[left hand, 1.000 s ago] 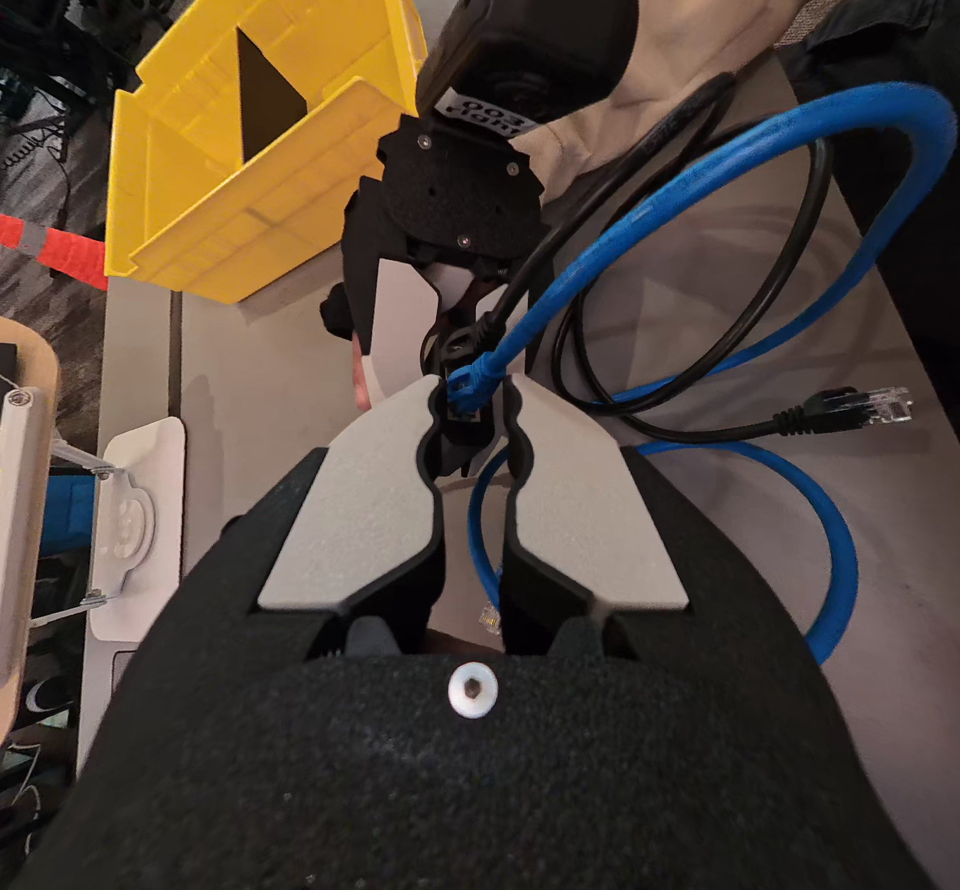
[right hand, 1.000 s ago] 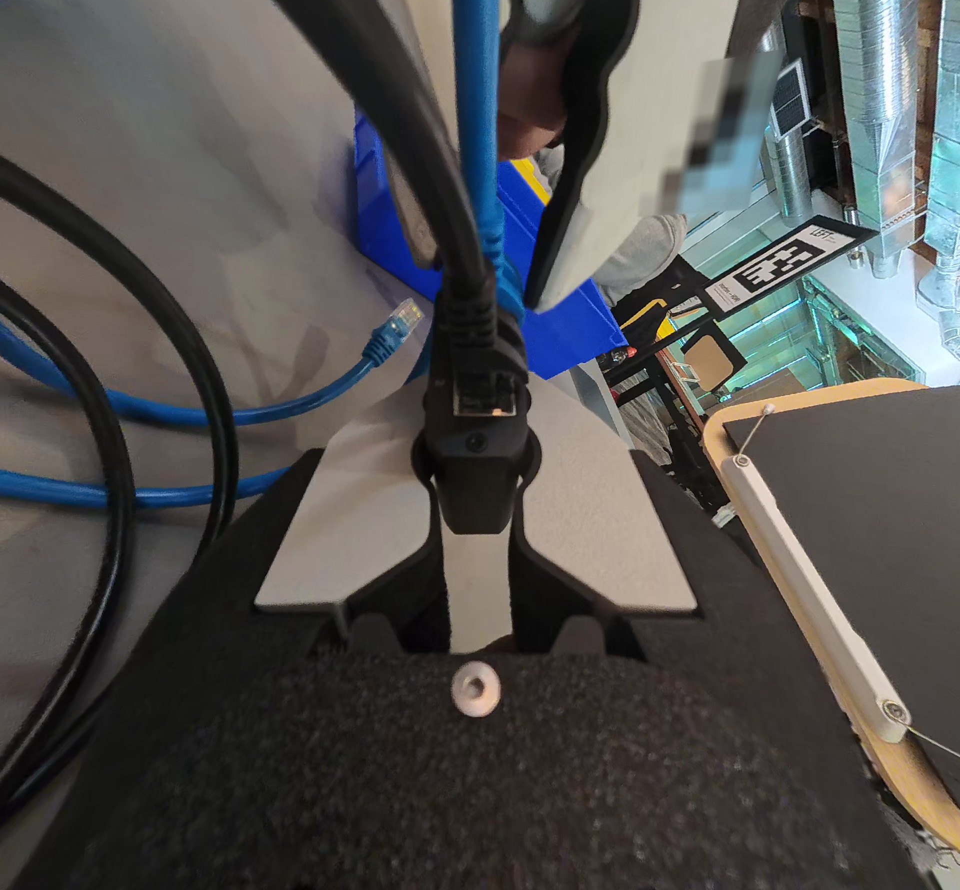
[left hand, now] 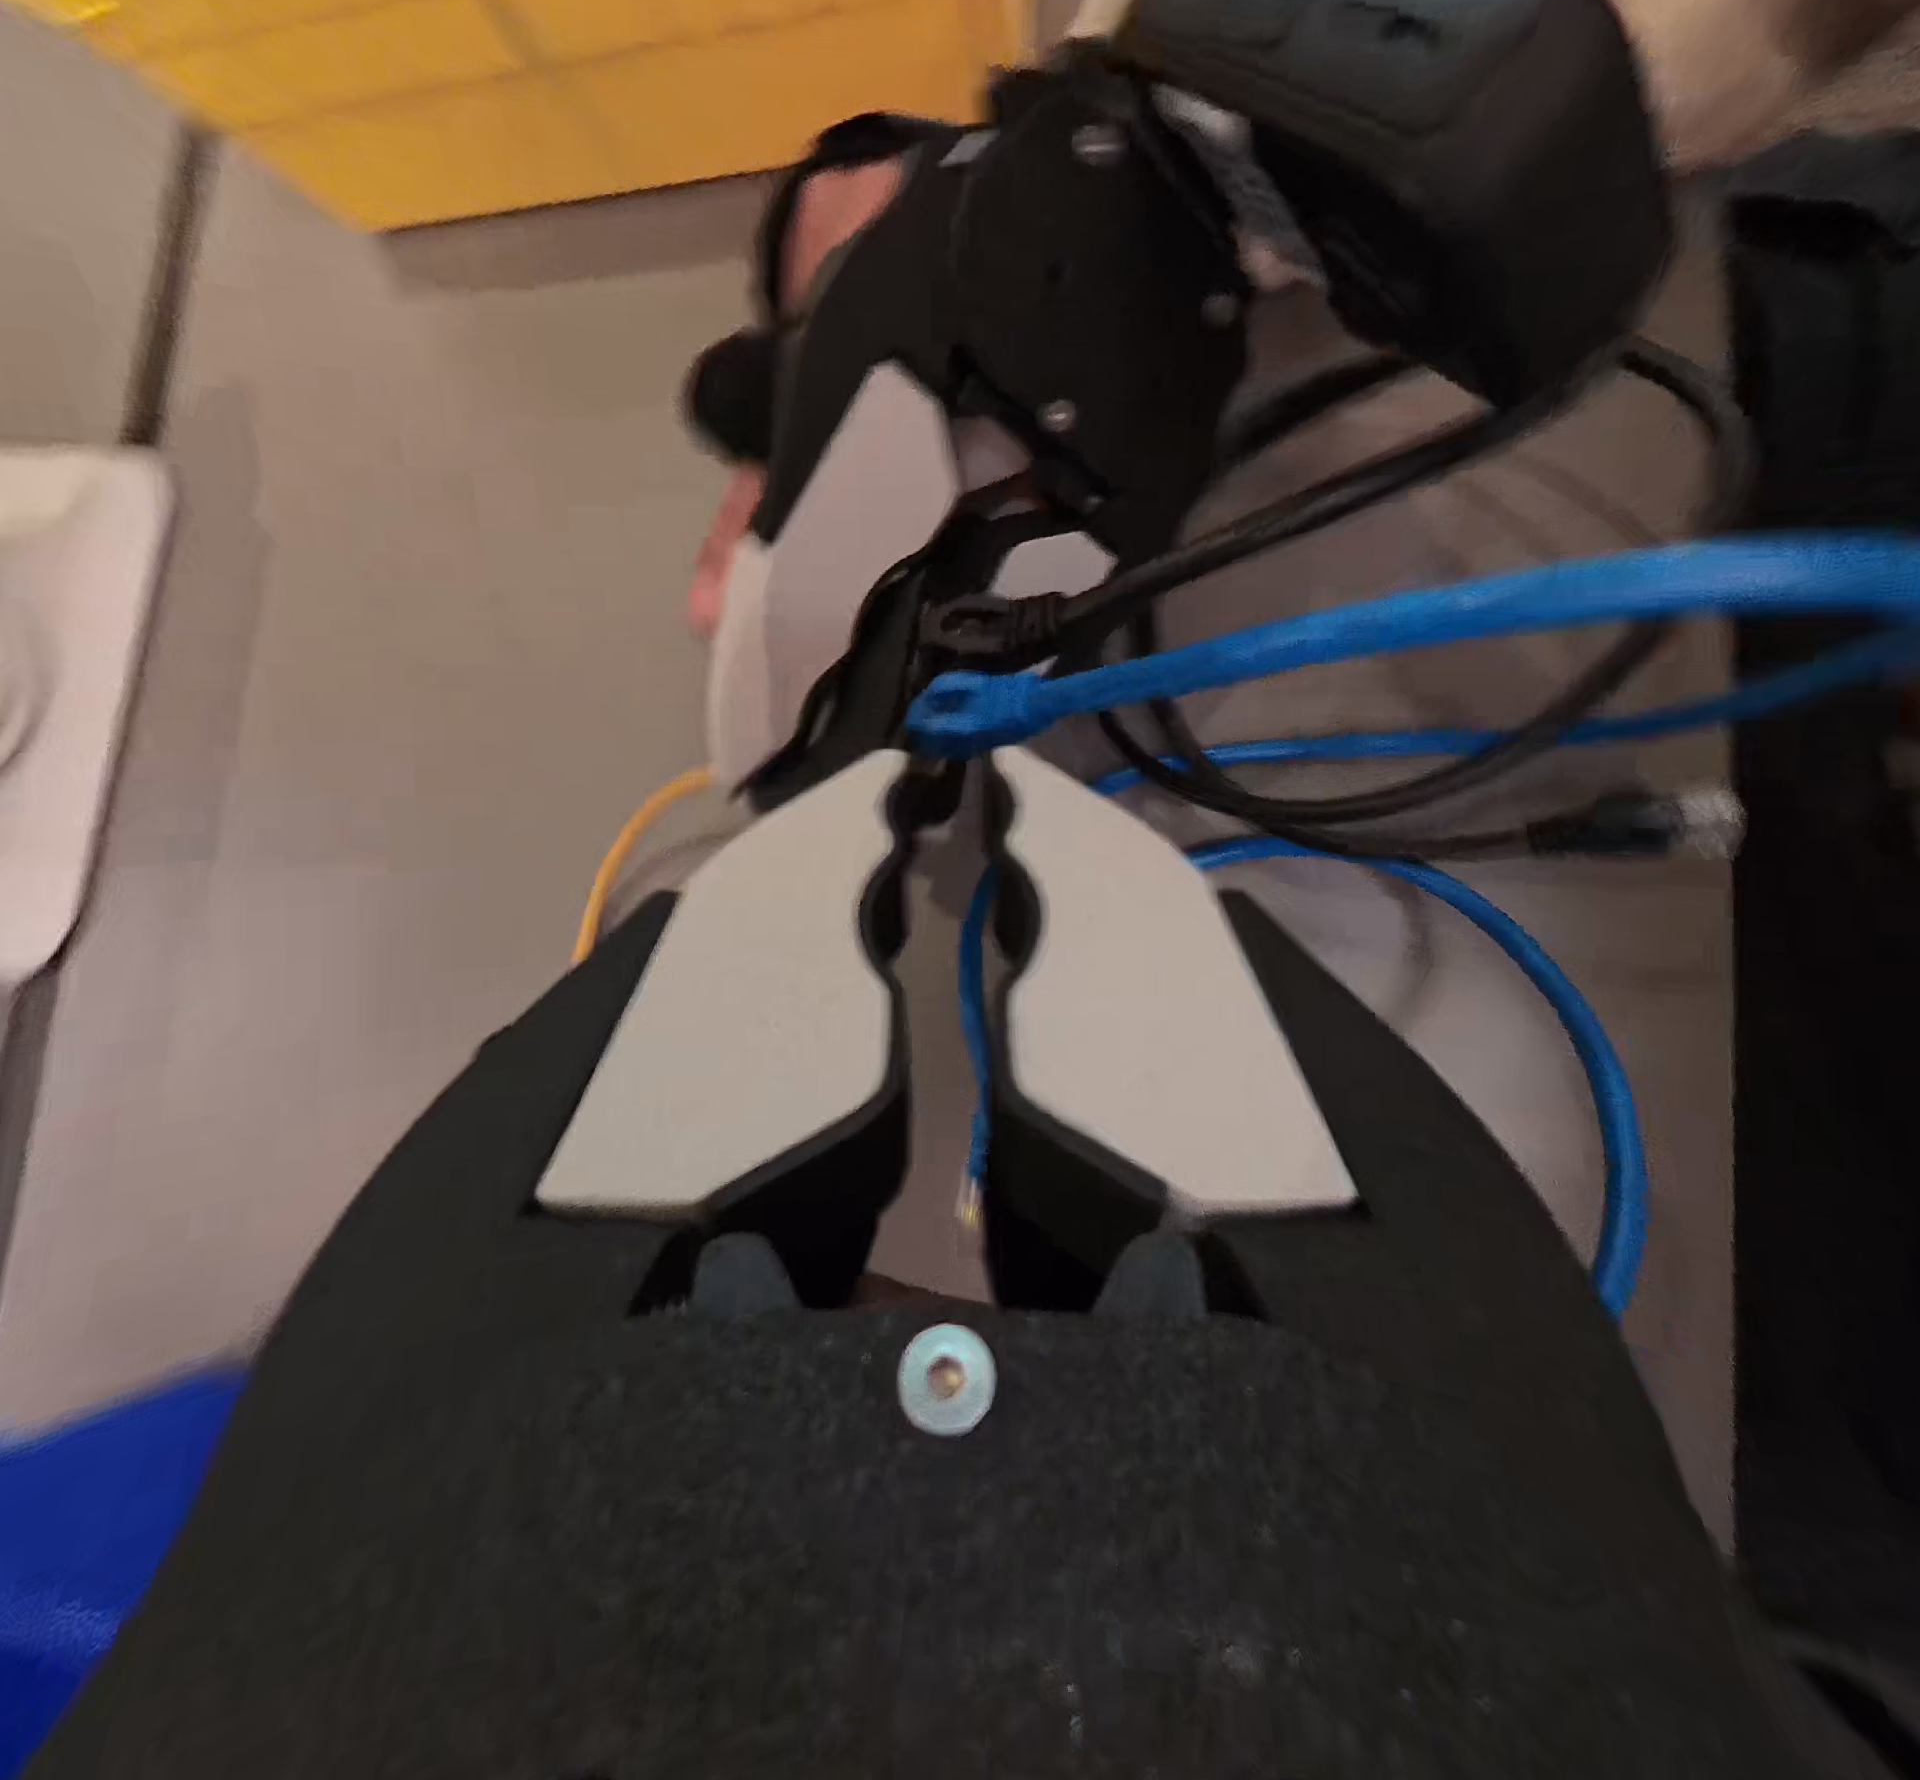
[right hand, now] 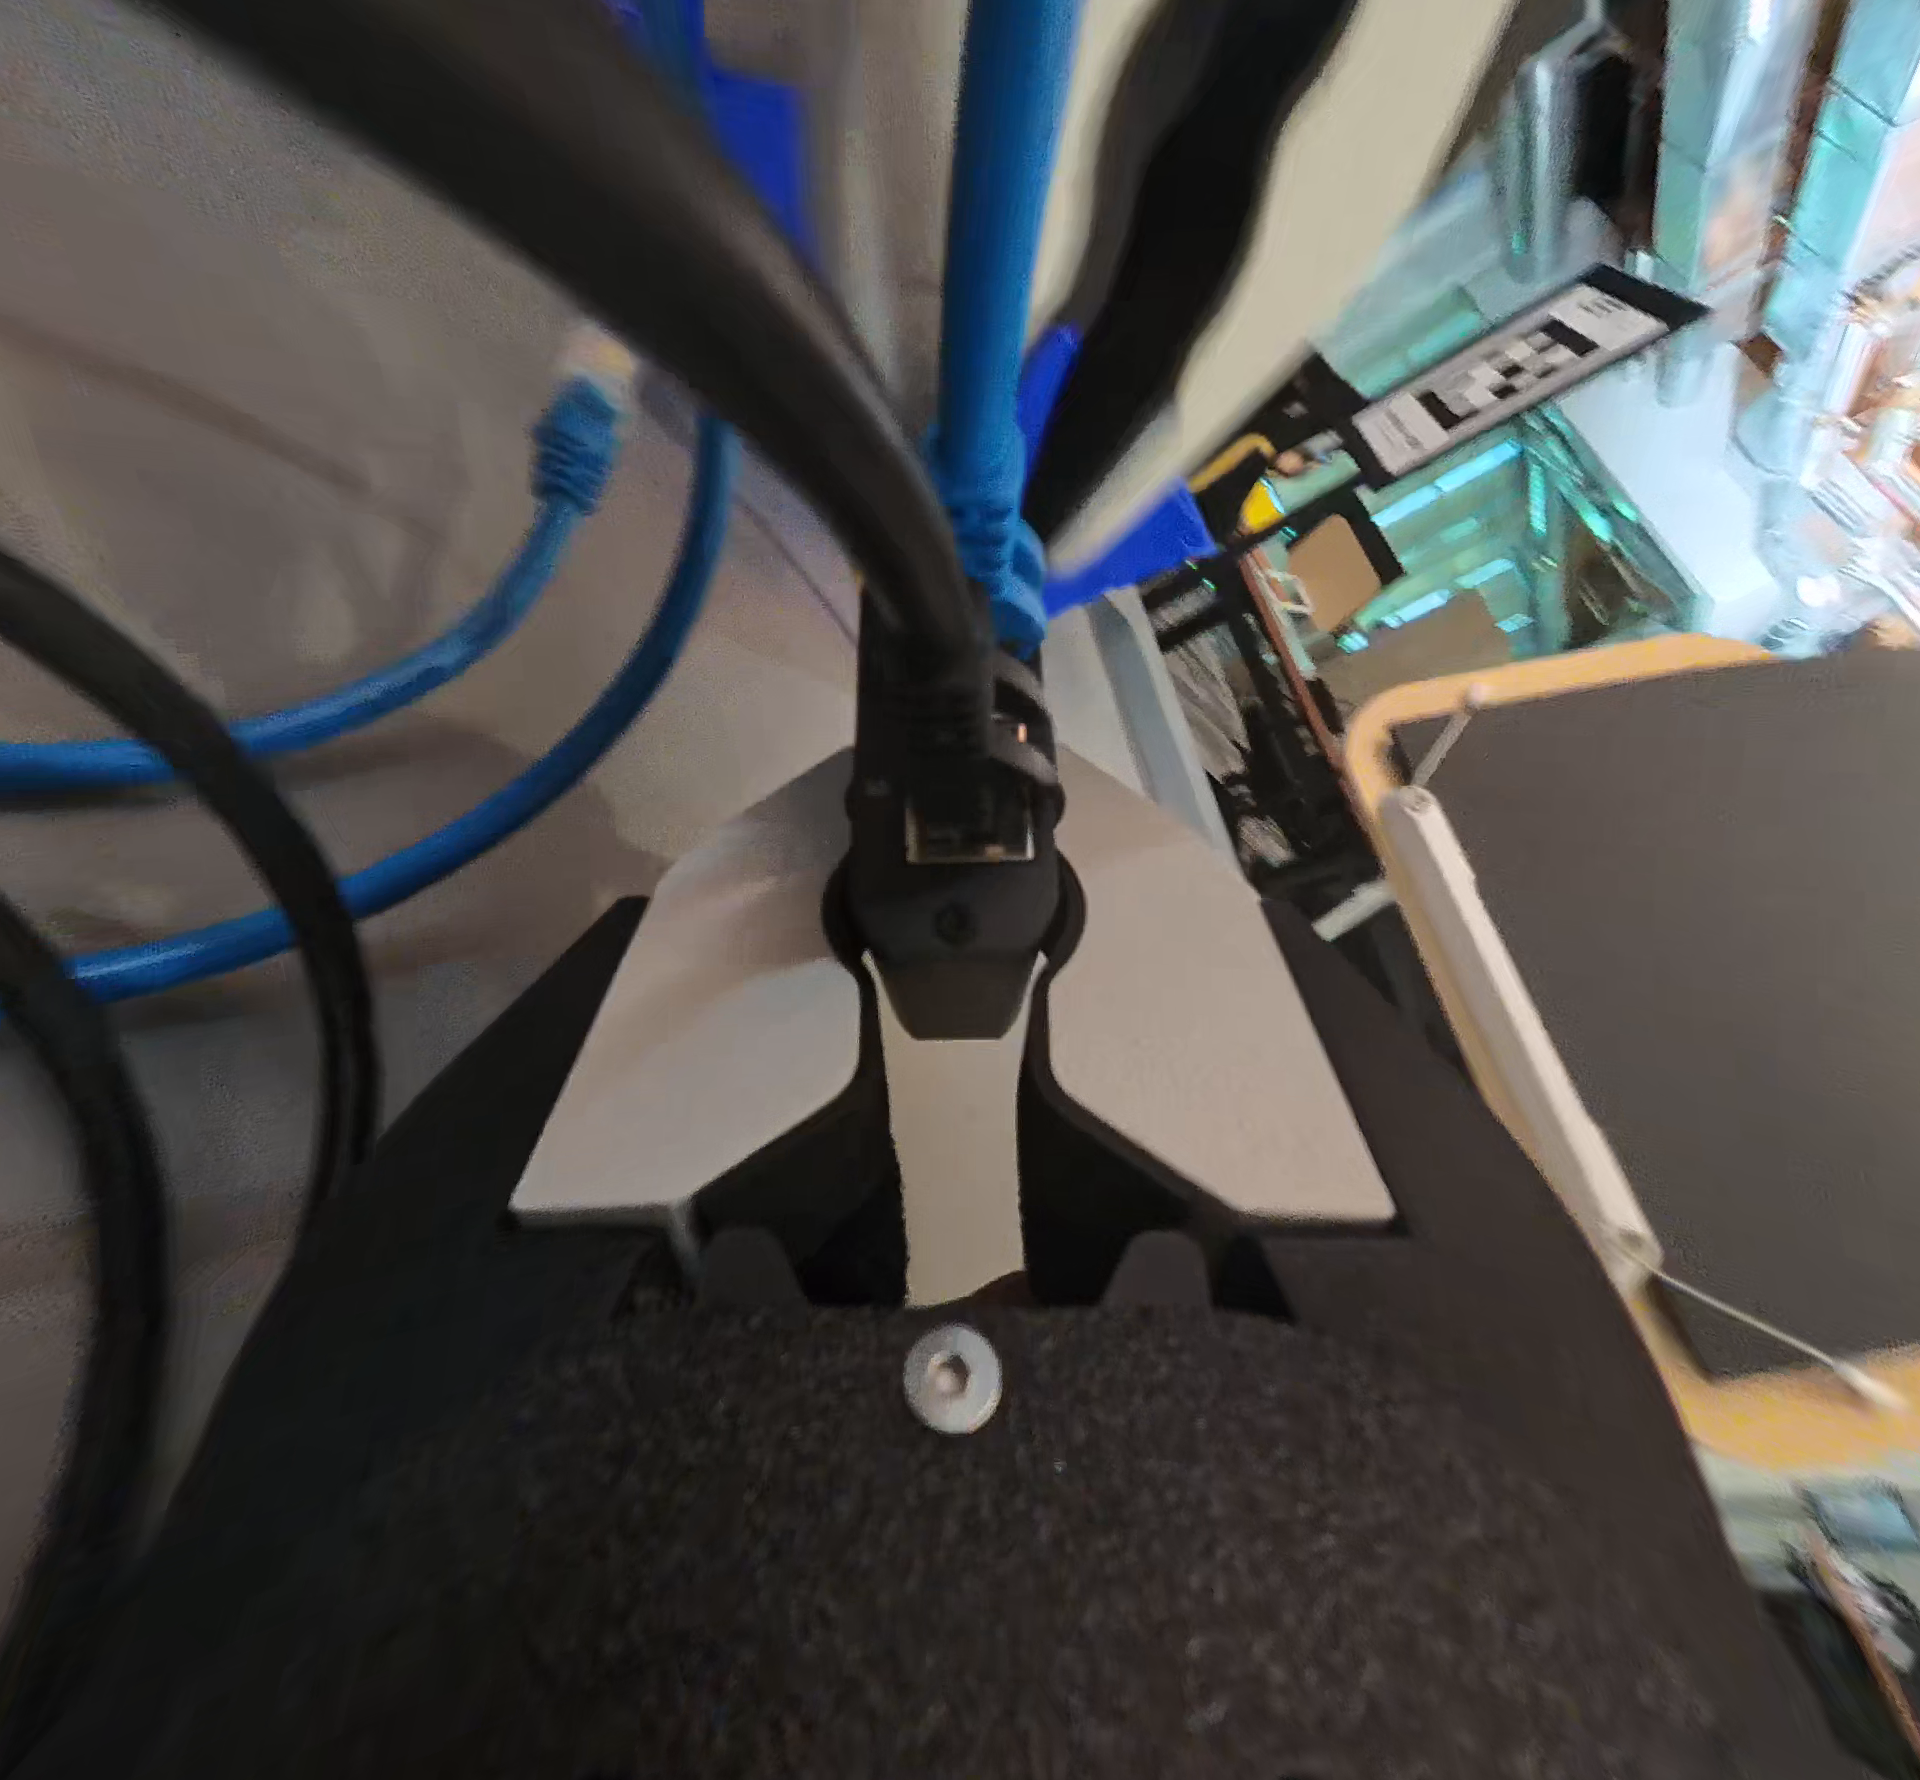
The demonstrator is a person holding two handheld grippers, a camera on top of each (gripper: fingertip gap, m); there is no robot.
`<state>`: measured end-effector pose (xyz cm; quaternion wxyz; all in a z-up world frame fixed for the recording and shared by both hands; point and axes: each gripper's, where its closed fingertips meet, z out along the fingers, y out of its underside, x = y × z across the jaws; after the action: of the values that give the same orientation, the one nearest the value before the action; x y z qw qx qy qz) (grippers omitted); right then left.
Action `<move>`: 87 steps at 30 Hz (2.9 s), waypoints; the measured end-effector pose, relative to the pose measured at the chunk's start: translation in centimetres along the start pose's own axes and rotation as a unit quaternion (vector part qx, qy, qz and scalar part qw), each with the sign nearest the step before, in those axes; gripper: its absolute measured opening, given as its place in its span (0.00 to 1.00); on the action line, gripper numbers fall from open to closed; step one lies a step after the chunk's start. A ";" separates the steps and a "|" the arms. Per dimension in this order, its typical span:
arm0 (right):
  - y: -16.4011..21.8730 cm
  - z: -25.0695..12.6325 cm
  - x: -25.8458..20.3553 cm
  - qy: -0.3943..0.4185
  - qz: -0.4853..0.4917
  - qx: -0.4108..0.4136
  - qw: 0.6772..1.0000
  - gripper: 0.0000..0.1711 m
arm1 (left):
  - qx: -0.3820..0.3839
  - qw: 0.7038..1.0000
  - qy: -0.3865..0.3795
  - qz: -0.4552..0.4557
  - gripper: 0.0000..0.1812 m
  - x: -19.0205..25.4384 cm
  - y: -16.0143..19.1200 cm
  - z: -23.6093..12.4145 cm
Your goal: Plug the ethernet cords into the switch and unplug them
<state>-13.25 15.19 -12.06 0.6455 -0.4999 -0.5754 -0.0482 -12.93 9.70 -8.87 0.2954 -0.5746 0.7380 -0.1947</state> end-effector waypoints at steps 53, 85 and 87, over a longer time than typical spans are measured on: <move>0.1 -1.5 0.7 -0.020 -0.036 -0.008 0.999 0.15 | 0.204 0.919 -0.080 -0.328 0.14 -1.5 0.4 -4.8; -6.8 -5.7 -4.0 -0.254 0.209 0.106 0.938 0.14 | 0.135 0.989 -0.051 -0.034 0.21 4.2 -2.6 0.2; -6.3 -5.4 -3.9 -0.261 0.229 0.085 0.934 0.14 | 0.115 0.990 -0.076 -0.009 0.13 4.0 -2.3 0.3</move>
<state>-14.75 6.28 -10.56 0.5062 -0.5560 -0.5958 0.2821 -11.71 5.25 -8.56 0.4127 -0.5561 0.6813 -0.2369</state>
